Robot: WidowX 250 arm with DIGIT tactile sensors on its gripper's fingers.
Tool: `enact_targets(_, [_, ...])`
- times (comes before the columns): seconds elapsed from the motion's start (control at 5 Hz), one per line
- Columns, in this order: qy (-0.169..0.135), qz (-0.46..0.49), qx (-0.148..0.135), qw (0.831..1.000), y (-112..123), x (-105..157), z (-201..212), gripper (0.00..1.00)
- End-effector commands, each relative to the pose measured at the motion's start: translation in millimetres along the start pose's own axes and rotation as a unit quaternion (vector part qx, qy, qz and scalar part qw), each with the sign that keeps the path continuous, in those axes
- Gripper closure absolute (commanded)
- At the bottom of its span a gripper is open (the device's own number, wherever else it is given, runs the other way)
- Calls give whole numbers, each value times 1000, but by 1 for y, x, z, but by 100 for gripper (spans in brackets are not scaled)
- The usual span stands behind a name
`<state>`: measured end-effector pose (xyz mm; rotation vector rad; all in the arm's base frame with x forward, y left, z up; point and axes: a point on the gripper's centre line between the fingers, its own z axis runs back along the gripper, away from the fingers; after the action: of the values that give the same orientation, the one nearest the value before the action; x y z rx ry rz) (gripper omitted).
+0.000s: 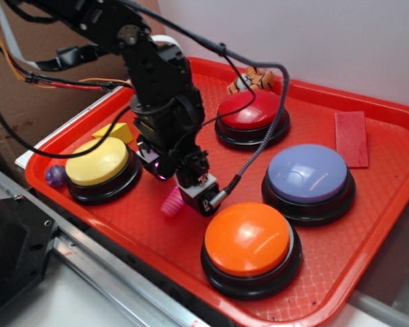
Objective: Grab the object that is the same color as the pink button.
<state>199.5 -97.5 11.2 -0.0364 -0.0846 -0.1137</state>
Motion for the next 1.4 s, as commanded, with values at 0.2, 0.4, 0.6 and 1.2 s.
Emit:
enact_targets(0.2, [-16,18,5,1000,-1,15,-4,100])
enact_targets(0.4, [-7,20,17,1000,1,15,0,100])
enact_targets(0.6, [0,26,33,999,4,15,6,100])
enact_targets(1.2, [14,95,-13,995,23,18,92,100])
